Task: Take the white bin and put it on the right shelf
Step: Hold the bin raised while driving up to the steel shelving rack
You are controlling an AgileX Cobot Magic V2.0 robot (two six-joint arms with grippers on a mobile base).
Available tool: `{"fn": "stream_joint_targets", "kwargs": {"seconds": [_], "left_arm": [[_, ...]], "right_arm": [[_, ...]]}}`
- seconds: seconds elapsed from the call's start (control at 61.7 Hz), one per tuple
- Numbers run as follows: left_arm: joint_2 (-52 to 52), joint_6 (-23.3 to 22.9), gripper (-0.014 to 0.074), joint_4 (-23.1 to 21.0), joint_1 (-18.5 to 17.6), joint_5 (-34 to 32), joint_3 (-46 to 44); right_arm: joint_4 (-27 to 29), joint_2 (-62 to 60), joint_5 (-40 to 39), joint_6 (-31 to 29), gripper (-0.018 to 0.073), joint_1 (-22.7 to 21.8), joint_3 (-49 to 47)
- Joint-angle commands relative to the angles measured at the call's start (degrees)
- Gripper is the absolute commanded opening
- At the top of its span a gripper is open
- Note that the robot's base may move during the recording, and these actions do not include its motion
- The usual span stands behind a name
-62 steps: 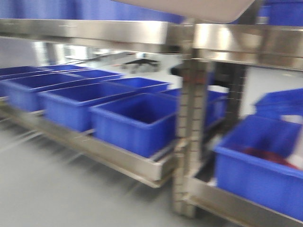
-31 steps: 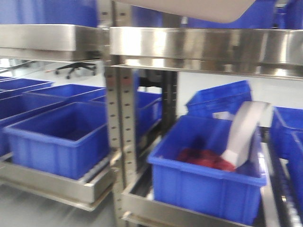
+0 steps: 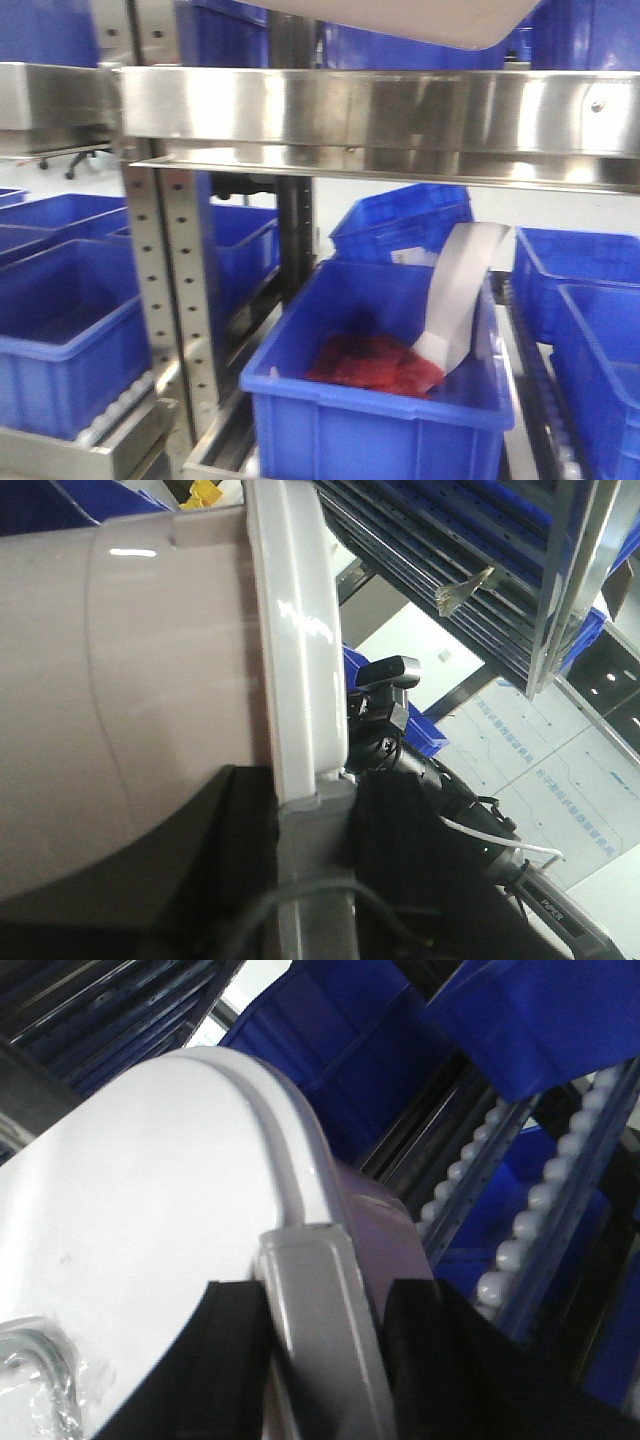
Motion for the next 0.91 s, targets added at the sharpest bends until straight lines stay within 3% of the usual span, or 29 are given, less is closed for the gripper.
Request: {"fn": "stream_joint_targets", "kwargs": {"seconds": [0.0, 0.892], "left_arm": [[-2.5, 0.7, -0.0117, -4.2, -2.6, 8.3, -1.8], [-2.5, 0.7, -0.0117, -4.2, -2.6, 8.3, -1.8]], "right_arm": [[5.2, -3.4, 14.5, -0.1, 0.0055, 2.5, -2.2], [5.2, -3.4, 14.5, -0.1, 0.0055, 2.5, -2.2]]}}
